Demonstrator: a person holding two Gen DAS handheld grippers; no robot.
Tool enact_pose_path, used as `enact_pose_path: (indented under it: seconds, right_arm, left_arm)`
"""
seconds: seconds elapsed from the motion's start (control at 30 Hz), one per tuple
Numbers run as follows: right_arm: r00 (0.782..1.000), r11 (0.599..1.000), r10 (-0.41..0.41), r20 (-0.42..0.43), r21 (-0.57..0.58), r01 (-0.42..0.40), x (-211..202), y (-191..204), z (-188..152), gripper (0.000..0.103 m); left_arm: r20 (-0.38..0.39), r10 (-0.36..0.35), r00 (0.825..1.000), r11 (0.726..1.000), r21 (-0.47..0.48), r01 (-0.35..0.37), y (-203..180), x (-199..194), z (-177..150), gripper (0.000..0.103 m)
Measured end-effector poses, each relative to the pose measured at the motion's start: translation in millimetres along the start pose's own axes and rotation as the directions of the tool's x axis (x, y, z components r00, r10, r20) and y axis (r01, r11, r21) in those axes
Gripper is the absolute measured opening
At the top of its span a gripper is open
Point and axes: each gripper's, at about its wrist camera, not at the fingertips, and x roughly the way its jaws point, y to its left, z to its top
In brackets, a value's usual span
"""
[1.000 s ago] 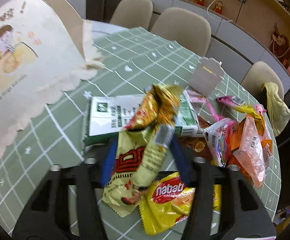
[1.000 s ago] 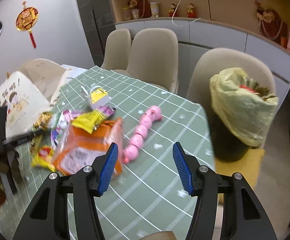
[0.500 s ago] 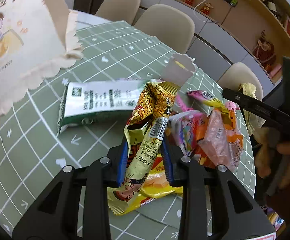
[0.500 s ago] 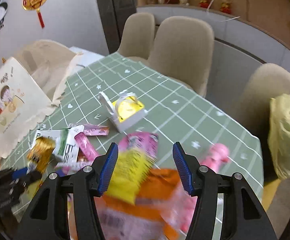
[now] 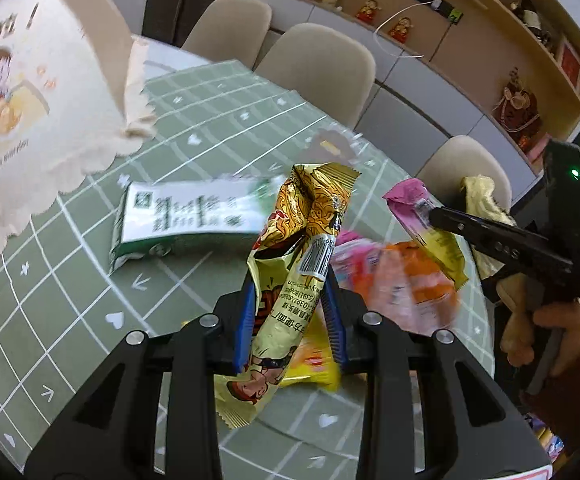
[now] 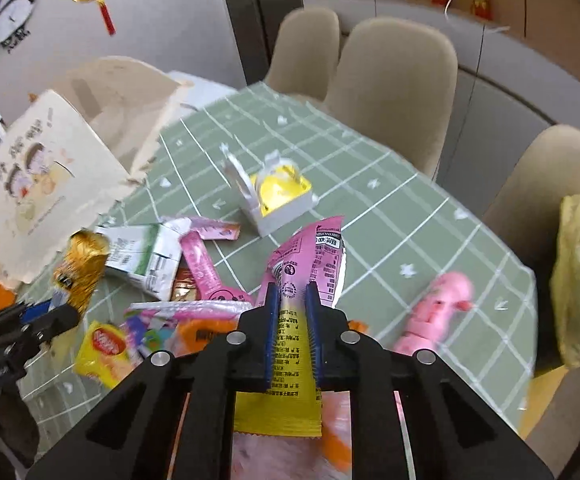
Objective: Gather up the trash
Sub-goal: 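Carry both wrappers to the yellow bag and open the left gripper over it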
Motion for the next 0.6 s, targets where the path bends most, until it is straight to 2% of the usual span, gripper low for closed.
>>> enact_pose_path:
  seconds: [0.13,0.3,0.6]
  right_arm:
    - [0.998,1.0,0.004,0.062,0.014,-0.005,-42,-18,-4,0.013]
    - [0.995,0.999,-0.007,0.1,0.049,0.002,-80,-46,-22,0.013]
    - [0.981,0.997,-0.038,0.19,0.071,0.025,-147,-90,-51,0.013]
  left_arm:
    - [0.032,-0.007,0.999,0.999,0.033,0.006,-35,-17,9,0.03]
    - [0.079,0.002,0.997,0.995,0.1,-0.01,-86,-34,15,0.03]
    - [0.146,0.015,0.989,0.979,0.2,-0.045,-180,-54,10,0.03]
